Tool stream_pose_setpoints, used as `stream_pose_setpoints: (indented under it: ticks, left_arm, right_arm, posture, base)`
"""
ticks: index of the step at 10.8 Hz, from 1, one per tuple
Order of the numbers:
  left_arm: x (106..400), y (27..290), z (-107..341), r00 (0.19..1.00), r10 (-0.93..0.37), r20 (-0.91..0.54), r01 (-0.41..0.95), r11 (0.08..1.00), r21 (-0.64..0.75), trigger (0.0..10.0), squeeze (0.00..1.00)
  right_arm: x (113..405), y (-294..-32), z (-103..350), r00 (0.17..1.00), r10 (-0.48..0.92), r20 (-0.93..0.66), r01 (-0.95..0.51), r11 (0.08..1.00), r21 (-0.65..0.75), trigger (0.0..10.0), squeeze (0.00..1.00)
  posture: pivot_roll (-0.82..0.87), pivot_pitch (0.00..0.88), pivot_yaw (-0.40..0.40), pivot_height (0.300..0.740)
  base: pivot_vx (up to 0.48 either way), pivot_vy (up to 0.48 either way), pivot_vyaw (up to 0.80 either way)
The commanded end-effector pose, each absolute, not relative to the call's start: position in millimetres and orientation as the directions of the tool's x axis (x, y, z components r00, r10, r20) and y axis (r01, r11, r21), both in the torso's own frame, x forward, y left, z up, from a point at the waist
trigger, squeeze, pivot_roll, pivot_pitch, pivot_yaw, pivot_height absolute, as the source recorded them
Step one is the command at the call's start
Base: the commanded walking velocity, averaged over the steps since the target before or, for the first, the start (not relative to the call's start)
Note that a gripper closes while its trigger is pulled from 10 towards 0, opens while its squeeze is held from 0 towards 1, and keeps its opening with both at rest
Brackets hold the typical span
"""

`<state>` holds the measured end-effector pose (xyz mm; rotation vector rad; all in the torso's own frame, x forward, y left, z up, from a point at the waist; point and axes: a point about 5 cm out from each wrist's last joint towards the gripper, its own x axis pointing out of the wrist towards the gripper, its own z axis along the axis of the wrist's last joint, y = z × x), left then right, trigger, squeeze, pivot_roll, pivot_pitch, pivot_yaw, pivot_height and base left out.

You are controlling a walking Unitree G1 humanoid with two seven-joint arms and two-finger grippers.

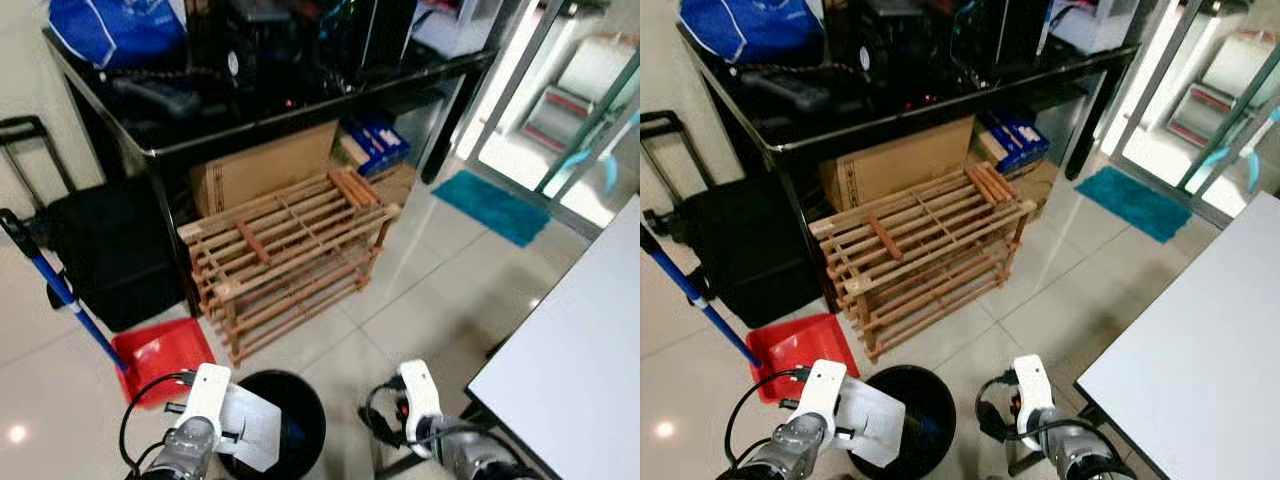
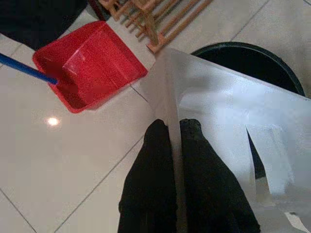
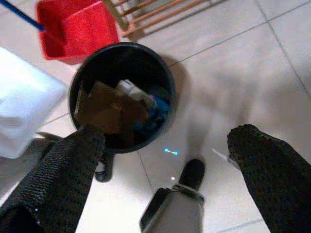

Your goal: Picking trash to rubbish bin

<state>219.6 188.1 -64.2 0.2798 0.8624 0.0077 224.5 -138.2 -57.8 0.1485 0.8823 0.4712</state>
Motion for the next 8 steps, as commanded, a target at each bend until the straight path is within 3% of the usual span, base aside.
stream_pose_setpoints:
  ticks: [1, 8]
  left_arm:
    - [226, 179, -61, 0.663, 0.082, -0.744, 0.149, 0.96, 0.238, 10.0, 0.0]
    - [240, 157, -53, 0.71, -0.022, -0.704, 0.298, 0.915, 0.272, 10.0, 0.0]
  right_arm:
    - [228, -141, -53, 0.547, 0.492, -0.677, -0.343, 0.869, 0.355, 10.0, 0.0]
    - [229, -122, -30, 0.545, 0.63, -0.553, -0.439, 0.777, 0.452, 10.0, 0.0]
  posture:
    - [-0.12, 0.147, -0.133, 0.74]
    - [-0.17, 0.236, -0.141, 0.74]
  base:
    - [0.0, 0.0, 0.0]
    - [0.0, 0.0, 0.0]
